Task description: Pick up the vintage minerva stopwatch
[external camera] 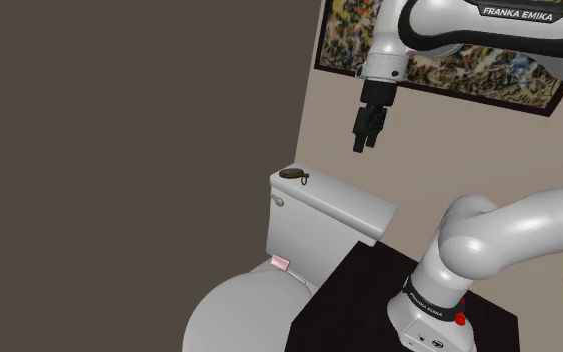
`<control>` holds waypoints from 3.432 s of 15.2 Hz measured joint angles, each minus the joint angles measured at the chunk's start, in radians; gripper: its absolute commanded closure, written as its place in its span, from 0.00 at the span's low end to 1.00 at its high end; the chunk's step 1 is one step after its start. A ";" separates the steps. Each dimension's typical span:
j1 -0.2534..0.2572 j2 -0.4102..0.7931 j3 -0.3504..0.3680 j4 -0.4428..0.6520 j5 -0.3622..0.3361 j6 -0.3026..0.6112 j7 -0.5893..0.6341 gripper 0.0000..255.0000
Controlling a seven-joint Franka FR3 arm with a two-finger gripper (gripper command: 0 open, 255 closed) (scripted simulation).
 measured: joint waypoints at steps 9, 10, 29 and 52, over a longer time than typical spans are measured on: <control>-0.024 0.170 -0.078 -0.015 -0.054 0.185 -0.092 0.00; -0.029 0.195 -0.093 -0.030 -0.062 0.223 -0.109 0.00; -0.075 0.871 -0.260 0.270 0.013 0.596 -0.379 0.00; -0.125 1.133 -0.259 0.404 0.106 0.714 -0.477 1.00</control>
